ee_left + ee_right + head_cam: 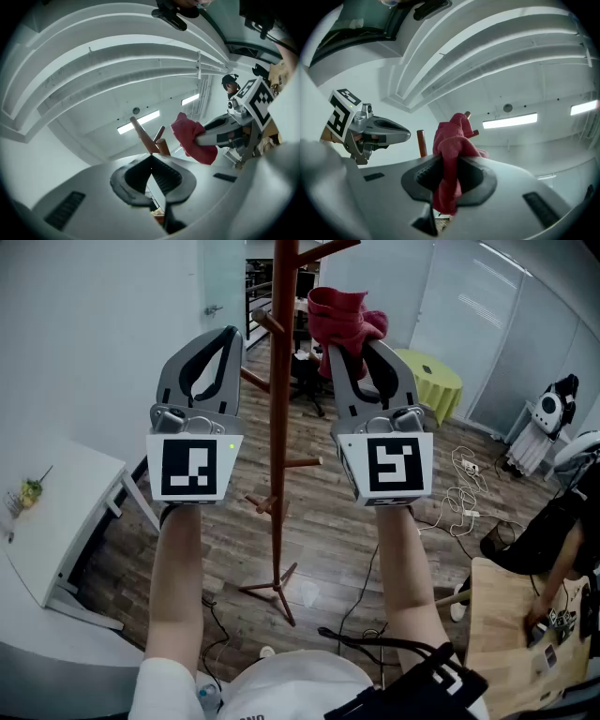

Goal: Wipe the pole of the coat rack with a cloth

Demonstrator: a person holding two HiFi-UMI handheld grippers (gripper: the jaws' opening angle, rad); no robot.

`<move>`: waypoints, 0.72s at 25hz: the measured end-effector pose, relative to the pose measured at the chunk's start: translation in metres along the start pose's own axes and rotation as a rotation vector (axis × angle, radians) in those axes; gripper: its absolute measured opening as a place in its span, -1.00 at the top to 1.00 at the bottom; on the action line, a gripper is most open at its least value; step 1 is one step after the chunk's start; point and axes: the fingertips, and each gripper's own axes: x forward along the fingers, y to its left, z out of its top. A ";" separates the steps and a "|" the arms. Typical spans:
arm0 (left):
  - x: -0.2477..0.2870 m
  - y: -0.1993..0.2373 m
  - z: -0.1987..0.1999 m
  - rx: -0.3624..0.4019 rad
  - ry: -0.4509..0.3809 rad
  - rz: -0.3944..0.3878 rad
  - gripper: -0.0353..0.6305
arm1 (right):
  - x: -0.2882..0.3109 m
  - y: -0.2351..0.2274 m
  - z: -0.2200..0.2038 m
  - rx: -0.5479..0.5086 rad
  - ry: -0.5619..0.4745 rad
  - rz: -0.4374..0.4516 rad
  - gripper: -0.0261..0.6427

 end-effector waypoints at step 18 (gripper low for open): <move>0.000 -0.002 -0.009 -0.011 0.029 -0.021 0.86 | 0.006 -0.004 -0.005 0.011 0.001 -0.025 0.67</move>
